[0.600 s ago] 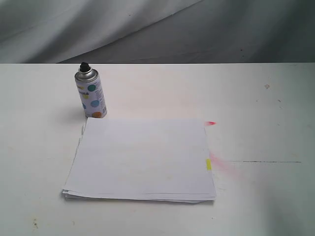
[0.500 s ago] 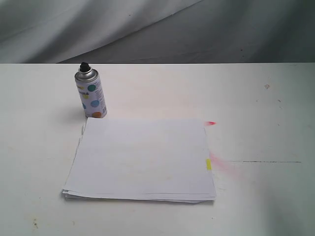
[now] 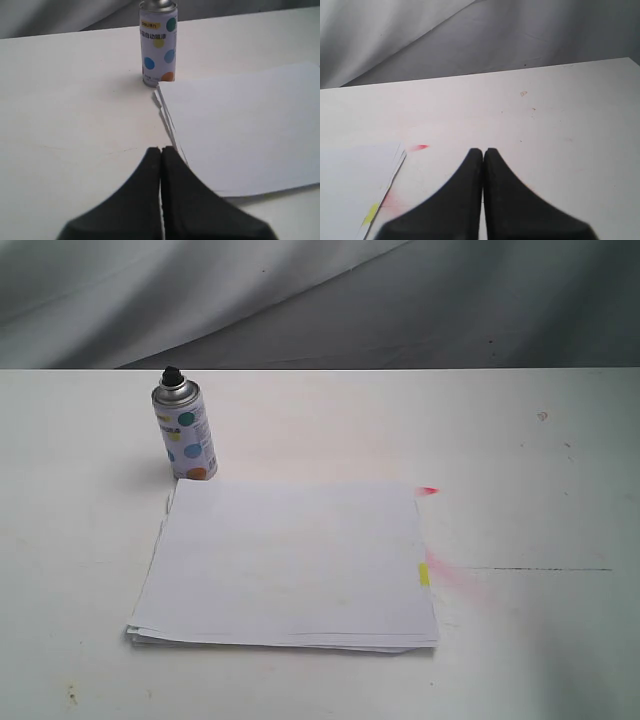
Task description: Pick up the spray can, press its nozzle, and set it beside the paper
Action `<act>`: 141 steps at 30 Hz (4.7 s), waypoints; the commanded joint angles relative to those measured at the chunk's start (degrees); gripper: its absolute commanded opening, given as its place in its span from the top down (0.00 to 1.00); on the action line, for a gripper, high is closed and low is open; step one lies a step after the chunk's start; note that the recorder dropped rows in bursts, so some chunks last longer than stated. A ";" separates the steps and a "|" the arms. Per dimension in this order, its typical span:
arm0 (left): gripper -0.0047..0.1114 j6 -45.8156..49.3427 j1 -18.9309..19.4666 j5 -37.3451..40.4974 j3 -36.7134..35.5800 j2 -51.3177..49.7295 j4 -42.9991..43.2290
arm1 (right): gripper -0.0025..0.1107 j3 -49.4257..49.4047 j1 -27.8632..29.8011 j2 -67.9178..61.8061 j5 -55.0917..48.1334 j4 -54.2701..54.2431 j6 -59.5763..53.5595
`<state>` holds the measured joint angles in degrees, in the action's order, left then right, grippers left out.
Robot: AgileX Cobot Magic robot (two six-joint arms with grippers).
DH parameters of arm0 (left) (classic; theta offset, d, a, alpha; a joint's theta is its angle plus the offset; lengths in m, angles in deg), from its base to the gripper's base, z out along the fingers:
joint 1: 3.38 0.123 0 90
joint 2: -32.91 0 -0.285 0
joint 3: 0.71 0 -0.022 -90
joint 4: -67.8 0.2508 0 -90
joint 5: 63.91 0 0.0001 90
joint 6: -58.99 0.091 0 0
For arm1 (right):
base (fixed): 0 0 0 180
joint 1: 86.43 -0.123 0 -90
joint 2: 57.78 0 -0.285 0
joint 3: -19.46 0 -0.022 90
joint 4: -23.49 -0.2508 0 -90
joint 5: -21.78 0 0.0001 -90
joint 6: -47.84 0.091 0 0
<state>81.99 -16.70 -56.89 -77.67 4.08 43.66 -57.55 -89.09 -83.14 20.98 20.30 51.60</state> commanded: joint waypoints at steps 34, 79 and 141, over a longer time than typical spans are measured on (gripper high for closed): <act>0.96 0.11 0.05 6.53 30.94 -29.49 -12.14 | 0.98 -0.20 0.38 0.06 0.11 0.62 -0.22; 0.96 -32.33 -0.33 -38.39 25.97 -65.61 24.14 | 0.98 -0.20 0.38 0.06 0.11 0.62 -0.22; 0.27 -36.02 -0.33 -59.58 40.10 -96.30 34.07 | 0.98 -0.20 0.38 0.06 0.11 0.62 -0.22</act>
<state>45.40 -16.70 -115.81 -39.17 -91.20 77.61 -57.55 -89.09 -83.14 20.98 20.30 51.60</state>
